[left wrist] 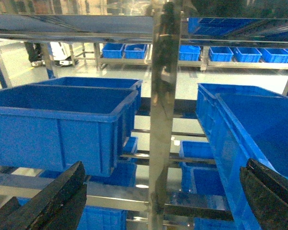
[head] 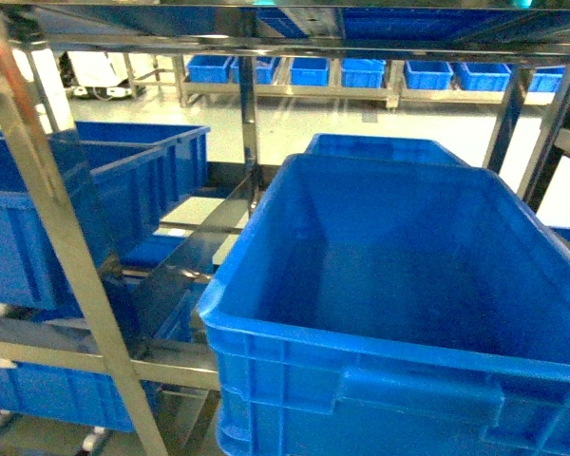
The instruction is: Pick red block from blue box to shelf
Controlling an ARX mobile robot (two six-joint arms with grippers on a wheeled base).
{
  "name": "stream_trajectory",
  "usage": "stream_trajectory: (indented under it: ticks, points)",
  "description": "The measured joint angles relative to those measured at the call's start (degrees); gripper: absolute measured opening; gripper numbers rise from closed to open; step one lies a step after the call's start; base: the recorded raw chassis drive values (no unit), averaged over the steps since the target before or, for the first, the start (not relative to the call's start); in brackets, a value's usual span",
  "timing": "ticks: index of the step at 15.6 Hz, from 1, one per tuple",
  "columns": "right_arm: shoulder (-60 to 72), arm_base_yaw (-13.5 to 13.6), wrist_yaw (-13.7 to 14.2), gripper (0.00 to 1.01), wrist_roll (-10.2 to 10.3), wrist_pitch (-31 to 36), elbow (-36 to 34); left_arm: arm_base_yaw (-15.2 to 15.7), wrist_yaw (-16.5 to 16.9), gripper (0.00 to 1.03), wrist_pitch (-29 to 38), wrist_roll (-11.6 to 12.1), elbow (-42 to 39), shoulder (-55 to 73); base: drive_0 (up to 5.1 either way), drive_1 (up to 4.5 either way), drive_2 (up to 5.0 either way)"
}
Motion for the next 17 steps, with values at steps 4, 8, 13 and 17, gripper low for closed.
stream_trajectory:
  ticks: [4,8,13,17]
  points:
    - [0.0,0.0,0.0,0.29,0.0,0.0,0.0,0.0,0.0,0.98,0.0,0.0,0.0,0.0,-1.8,-1.77,-1.8]
    - [0.0,0.0,0.1,0.29,0.0,0.0,0.0,-0.1,0.1,0.98,0.0,0.0,0.0,0.0,-0.4,0.72,-1.4]
    - [0.0,0.0,0.0,0.29,0.0,0.0,0.0,0.0,0.0,0.98,-0.1,0.0,0.0,0.0,-0.1,4.20,-4.3]
    - [0.0,0.0,0.0,0.29,0.0,0.0,0.0,0.0,0.0,0.98,-0.1,0.0,0.0,0.0,0.0,2.77,-2.8]
